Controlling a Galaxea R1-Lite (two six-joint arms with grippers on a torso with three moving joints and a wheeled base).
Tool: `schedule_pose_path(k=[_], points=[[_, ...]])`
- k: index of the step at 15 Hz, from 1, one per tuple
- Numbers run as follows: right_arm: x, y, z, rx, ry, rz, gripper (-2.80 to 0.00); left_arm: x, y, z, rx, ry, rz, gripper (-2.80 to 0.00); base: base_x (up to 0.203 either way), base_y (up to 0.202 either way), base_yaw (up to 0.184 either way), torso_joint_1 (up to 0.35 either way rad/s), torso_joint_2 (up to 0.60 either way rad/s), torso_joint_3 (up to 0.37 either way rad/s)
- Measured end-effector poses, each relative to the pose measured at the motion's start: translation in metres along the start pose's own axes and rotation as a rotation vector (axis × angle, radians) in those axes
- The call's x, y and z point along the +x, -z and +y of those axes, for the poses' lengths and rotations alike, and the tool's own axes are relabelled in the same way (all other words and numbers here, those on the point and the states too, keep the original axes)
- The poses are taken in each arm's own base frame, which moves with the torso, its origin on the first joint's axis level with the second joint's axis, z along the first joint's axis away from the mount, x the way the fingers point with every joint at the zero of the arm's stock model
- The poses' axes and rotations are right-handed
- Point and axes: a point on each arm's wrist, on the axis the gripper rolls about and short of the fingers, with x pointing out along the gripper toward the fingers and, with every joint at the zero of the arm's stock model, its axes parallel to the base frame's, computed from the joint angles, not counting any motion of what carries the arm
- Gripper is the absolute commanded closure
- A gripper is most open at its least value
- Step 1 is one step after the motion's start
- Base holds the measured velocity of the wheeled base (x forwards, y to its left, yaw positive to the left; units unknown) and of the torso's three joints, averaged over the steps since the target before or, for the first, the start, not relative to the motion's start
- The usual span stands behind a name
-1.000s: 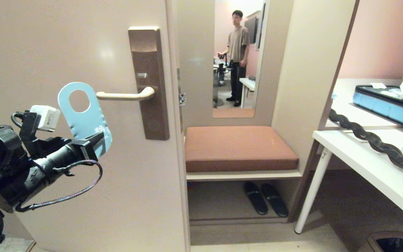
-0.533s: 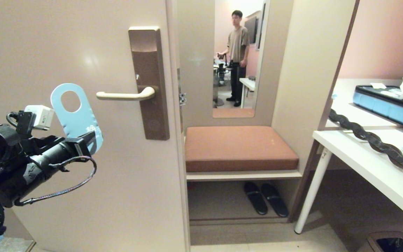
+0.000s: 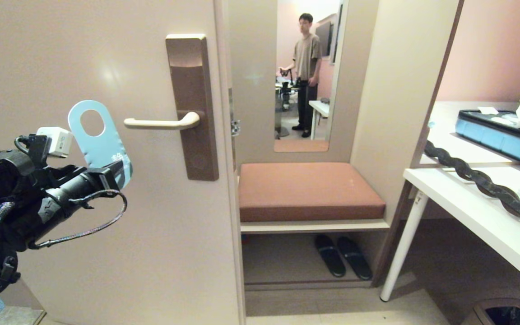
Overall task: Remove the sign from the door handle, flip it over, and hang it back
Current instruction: Hang the sign back with the other side facing out
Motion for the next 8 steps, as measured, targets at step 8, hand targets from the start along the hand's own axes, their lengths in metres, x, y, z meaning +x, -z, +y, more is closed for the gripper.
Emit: schedule_pose_path(k=[8], points=[[0.0, 0.0, 0.0, 0.0, 0.0, 0.0, 0.0, 0.013, 0.005, 0.002, 0.022, 0.004, 0.01, 0.0, 0.0, 0.0, 0.0, 0.0, 0.0, 0.0]])
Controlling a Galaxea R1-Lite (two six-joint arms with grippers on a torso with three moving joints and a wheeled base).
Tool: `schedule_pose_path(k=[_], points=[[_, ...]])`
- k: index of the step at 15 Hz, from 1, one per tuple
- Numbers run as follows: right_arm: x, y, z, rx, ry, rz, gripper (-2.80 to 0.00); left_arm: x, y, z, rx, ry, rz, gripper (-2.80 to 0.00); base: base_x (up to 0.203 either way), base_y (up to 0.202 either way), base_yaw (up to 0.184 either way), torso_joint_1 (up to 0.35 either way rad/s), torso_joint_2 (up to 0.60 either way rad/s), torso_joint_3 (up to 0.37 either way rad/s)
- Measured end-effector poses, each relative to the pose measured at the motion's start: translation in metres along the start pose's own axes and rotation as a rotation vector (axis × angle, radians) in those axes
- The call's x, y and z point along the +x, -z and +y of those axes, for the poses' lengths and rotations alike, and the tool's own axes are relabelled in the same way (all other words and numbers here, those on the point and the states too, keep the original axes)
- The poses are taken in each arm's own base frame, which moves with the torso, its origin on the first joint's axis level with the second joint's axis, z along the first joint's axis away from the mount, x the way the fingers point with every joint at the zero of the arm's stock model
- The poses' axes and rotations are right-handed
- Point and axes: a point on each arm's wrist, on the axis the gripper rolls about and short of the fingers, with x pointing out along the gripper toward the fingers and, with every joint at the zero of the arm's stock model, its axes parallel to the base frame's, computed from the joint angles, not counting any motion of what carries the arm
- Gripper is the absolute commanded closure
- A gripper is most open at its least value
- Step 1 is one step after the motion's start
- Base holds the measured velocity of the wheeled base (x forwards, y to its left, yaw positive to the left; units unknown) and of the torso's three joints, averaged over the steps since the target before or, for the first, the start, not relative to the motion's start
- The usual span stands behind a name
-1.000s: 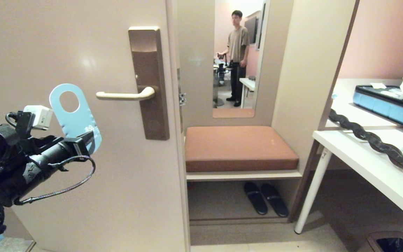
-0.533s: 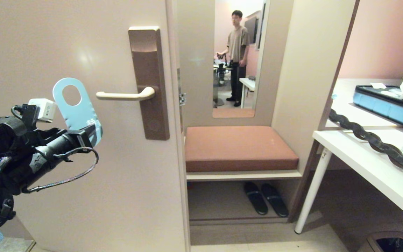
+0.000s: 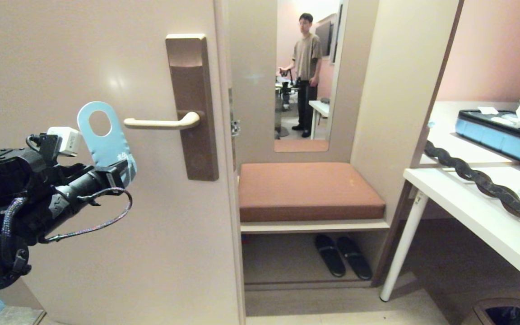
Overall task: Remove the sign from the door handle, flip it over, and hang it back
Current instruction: Hang the sign back with the other side facing out
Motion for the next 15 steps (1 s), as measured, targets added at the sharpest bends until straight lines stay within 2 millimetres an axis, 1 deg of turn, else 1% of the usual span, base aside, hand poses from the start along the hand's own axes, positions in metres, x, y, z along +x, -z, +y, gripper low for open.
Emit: schedule_pose_path(k=[3, 10, 15], points=[[0.0, 0.0, 0.0, 0.0, 0.0, 0.0, 0.0, 0.003, 0.003, -0.001, 0.017, 0.008, 0.009, 0.0, 0.0, 0.0, 0.0, 0.0, 0.0, 0.0], [0.0, 0.0, 0.0, 0.0, 0.0, 0.0, 0.0, 0.009, 0.007, -0.011, 0.017, 0.045, 0.02, 0.0, 0.0, 0.0, 0.0, 0.0, 0.0, 0.0], [0.0, 0.0, 0.0, 0.0, 0.0, 0.0, 0.0, 0.01, 0.008, -0.012, 0.015, 0.046, 0.023, 0.0, 0.0, 0.0, 0.0, 0.0, 0.0, 0.0]])
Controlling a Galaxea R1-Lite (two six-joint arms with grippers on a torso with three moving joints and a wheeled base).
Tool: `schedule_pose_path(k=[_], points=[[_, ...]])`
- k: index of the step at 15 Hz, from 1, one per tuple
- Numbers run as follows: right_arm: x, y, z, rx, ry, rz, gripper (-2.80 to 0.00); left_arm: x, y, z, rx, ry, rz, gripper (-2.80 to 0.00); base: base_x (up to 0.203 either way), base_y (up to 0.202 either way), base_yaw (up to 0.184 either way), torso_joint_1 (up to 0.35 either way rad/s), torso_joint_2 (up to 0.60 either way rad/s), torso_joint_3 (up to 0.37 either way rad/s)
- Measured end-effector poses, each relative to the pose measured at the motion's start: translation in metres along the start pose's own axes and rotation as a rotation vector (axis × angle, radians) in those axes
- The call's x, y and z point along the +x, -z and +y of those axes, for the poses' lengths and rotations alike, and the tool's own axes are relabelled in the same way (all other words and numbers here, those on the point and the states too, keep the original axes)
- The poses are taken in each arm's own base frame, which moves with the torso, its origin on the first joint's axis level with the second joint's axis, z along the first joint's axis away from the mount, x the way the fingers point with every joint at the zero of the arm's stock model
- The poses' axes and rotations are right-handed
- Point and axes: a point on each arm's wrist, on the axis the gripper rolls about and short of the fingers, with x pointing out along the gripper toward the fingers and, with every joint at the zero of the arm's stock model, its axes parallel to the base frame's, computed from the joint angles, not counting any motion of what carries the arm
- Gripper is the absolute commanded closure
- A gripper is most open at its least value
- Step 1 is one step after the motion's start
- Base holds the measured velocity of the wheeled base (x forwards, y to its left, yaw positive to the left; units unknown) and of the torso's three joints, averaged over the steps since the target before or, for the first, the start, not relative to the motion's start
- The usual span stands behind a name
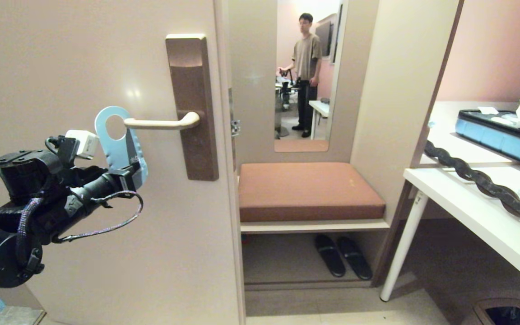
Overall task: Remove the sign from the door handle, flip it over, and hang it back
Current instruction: Hang the sign back with the other side facing out
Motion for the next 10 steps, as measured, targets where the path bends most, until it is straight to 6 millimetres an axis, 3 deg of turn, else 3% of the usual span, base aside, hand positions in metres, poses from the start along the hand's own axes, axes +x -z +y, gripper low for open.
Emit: schedule_pose_path(k=[10], points=[[0.0, 0.0, 0.0, 0.0, 0.0, 0.0, 0.0, 0.008, -0.009, 0.001, 0.008, 0.004, -0.04, 0.0, 0.0, 0.0, 0.0, 0.0, 0.0, 0.0]])
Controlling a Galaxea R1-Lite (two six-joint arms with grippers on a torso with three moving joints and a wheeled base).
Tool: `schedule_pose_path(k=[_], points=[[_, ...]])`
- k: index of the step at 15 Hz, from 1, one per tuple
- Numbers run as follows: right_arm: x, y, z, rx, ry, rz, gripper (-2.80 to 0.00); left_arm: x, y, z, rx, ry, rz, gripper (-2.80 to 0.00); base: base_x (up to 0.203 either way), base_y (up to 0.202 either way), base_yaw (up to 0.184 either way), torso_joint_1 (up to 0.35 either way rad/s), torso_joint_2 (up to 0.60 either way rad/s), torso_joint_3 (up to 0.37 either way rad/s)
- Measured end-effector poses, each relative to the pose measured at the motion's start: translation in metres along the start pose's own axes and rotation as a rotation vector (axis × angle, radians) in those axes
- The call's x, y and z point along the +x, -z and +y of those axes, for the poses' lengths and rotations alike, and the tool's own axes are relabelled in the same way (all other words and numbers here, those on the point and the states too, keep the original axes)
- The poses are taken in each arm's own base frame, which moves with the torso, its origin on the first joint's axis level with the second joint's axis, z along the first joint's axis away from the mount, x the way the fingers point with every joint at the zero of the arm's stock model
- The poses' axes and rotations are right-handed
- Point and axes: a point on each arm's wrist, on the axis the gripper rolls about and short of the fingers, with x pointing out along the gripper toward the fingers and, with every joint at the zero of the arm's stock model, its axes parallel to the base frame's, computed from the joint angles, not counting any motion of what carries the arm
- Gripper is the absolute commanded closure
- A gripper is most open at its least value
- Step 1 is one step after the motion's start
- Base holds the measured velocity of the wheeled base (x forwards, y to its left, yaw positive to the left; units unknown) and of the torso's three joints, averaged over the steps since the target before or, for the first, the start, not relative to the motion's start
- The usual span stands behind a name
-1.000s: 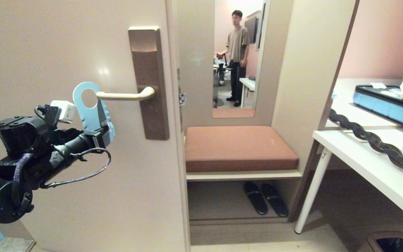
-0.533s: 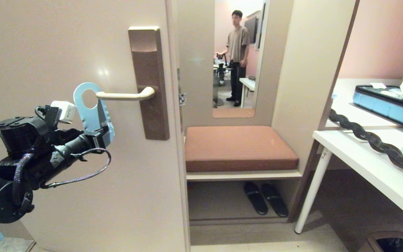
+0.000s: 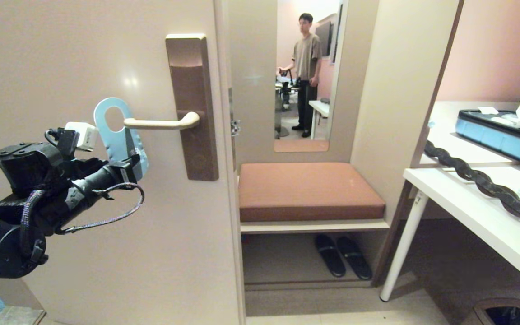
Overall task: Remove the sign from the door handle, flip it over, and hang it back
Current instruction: Hang the sign back with the other side facing out
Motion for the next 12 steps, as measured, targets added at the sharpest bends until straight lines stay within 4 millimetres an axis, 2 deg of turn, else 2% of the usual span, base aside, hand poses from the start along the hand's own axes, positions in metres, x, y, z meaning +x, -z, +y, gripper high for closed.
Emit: schedule_pose_path(k=[12], points=[[0.0, -0.0001, 0.0, 0.0, 0.0, -0.001, 0.0, 0.0044, 0.0071, -0.0089, -0.003, 0.029, 0.023, 0.0, 0.0, 0.0, 0.0, 0.0, 0.0, 0.0]])
